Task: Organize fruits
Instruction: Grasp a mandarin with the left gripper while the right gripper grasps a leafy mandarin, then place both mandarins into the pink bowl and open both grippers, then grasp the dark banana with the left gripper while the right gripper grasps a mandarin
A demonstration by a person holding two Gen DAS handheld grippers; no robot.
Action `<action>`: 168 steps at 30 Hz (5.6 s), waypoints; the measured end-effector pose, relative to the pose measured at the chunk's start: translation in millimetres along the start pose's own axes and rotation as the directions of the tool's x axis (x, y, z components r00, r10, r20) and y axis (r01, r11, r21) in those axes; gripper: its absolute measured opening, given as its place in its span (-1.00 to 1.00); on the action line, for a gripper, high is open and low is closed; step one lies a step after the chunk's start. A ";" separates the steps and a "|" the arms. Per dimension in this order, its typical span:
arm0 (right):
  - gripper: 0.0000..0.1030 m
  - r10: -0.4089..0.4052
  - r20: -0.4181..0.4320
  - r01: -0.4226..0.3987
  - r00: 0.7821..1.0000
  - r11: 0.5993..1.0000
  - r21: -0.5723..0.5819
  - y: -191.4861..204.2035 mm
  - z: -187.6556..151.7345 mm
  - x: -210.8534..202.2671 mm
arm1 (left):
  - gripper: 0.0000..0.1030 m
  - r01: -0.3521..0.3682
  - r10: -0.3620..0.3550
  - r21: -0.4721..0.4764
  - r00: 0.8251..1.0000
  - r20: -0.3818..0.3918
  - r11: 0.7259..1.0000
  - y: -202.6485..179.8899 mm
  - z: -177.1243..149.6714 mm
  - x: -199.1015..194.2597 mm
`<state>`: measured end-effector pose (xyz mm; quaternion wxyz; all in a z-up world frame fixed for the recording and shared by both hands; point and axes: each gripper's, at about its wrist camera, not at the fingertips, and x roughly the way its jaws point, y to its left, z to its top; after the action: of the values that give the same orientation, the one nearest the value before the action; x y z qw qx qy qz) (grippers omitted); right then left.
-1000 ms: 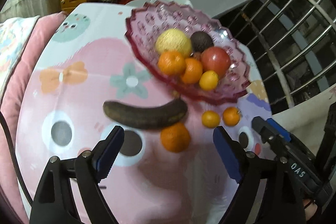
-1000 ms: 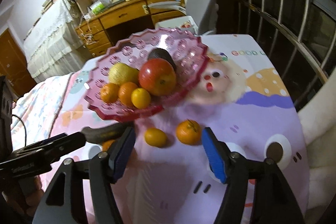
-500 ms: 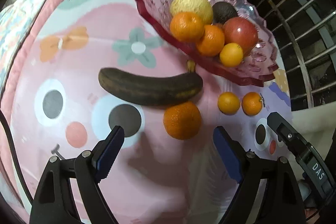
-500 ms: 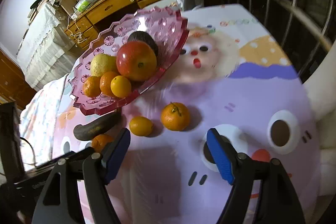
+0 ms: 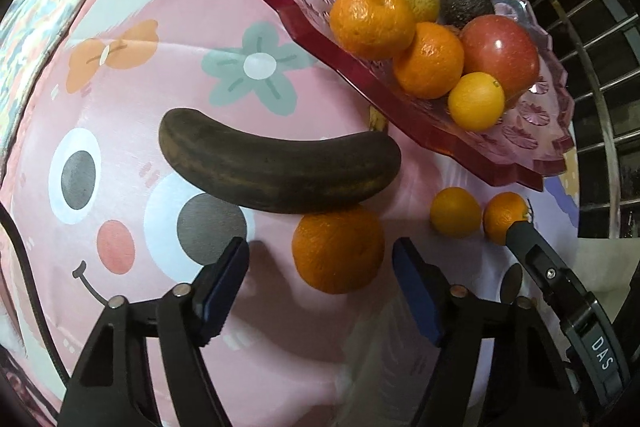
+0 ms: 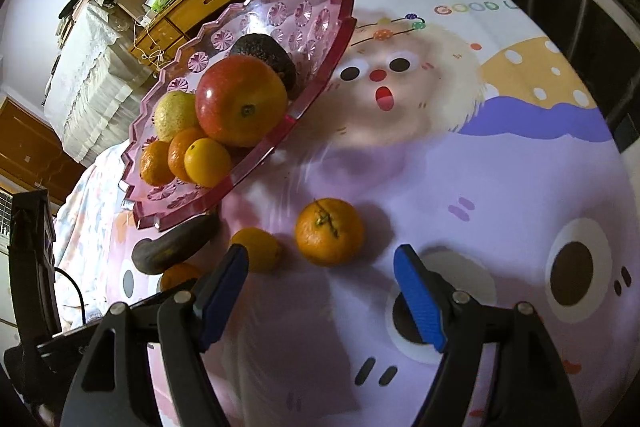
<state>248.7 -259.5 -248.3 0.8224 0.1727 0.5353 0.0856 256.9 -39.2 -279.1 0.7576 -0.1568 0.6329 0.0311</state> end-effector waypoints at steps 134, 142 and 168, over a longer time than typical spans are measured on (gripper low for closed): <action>0.27 -0.209 0.310 0.303 0.927 0.907 -0.293 72.5 -60.2 -16.6 | 0.59 -0.083 -0.104 0.723 0.972 0.210 0.686 5.9 -6.7 -37.5; 0.27 -0.235 0.292 0.340 0.927 0.854 -0.393 80.1 -63.1 4.4 | 0.59 -0.121 -0.080 0.800 0.975 0.207 0.588 -11.1 -7.7 -15.9; -0.06 -0.137 0.200 0.220 0.970 0.846 -0.485 81.4 -47.8 40.3 | 0.18 0.025 -0.207 0.895 0.975 0.076 0.446 -18.0 14.1 11.2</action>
<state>225.3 -161.8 -269.6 0.8828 -0.0926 0.4414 0.1315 276.9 -54.0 -284.3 0.7799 0.2222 0.4744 -0.3424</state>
